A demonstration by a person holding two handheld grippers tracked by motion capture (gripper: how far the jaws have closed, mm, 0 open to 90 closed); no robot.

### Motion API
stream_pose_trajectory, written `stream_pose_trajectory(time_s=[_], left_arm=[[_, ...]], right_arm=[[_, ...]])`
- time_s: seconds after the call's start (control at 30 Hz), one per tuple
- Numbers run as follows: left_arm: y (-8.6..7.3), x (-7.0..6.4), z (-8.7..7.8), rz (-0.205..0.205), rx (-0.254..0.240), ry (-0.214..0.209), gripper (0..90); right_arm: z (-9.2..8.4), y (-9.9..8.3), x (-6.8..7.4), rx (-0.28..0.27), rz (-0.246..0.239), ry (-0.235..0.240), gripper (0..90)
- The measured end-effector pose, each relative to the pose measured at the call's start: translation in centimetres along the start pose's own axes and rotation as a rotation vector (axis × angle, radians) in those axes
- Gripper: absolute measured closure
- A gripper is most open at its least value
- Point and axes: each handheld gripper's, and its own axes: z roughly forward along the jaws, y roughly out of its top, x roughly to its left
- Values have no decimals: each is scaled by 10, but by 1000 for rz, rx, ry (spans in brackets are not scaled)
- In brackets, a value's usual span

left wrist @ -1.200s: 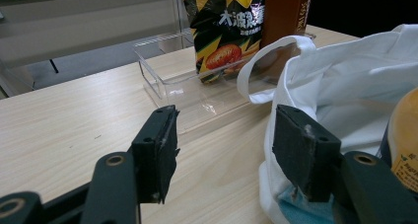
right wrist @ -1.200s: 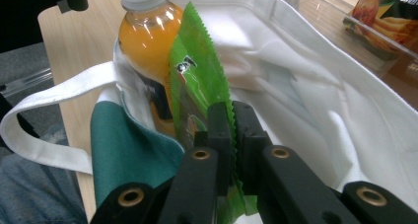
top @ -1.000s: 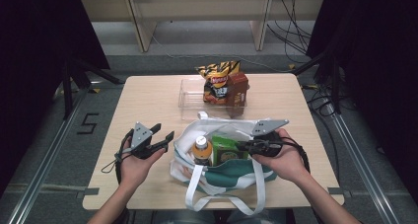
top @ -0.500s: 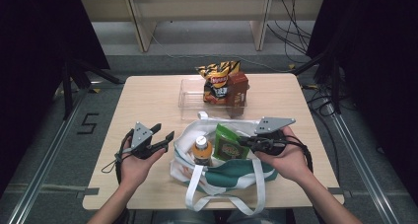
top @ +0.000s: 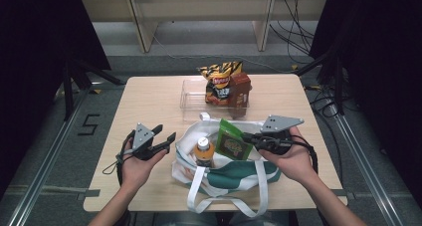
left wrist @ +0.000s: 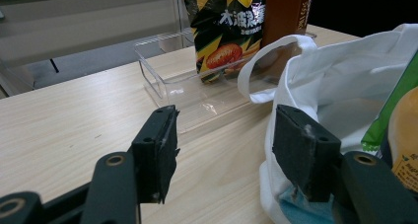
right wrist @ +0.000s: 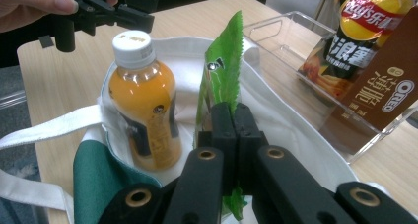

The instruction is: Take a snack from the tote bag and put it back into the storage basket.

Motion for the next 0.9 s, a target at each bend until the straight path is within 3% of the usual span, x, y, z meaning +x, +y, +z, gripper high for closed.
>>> stream_pose_trajectory(time_s=[0.13, 0.2, 0.23, 0.37, 0.4, 0.6, 0.67, 0.87, 0.9], left_arm=[[0, 0, 0, 0, 1, 0, 423], [0, -1, 0, 0, 0, -1, 423], [0, -1, 1, 0, 0, -1, 423], [0, 0, 1, -1, 2, -1, 423], [0, 0, 1, -1, 2, -1, 423], [0, 0, 1, -1, 1, -1, 423], [0, 0, 0, 0, 2, 0, 423], [0, 0, 0, -4, -5, -4, 423], [0, 1, 0, -3, -5, -3, 423]], right_arm=[[-1, 2, -1, -16, -13, 5, 900], [-2, 3, -2, -26, -20, -15, 900], [-3, 3, 0, -24, 0, -13, 900], [-4, 4, -1, -47, -19, -30, 900], [-4, 4, 0, -41, 2, -27, 900], [-6, 7, -1, -56, -36, -38, 900], [-8, 7, 0, -48, -18, -35, 900], [-12, 10, -1, -77, -34, -58, 900], [-13, 11, -2, -70, -42, -45, 900]])
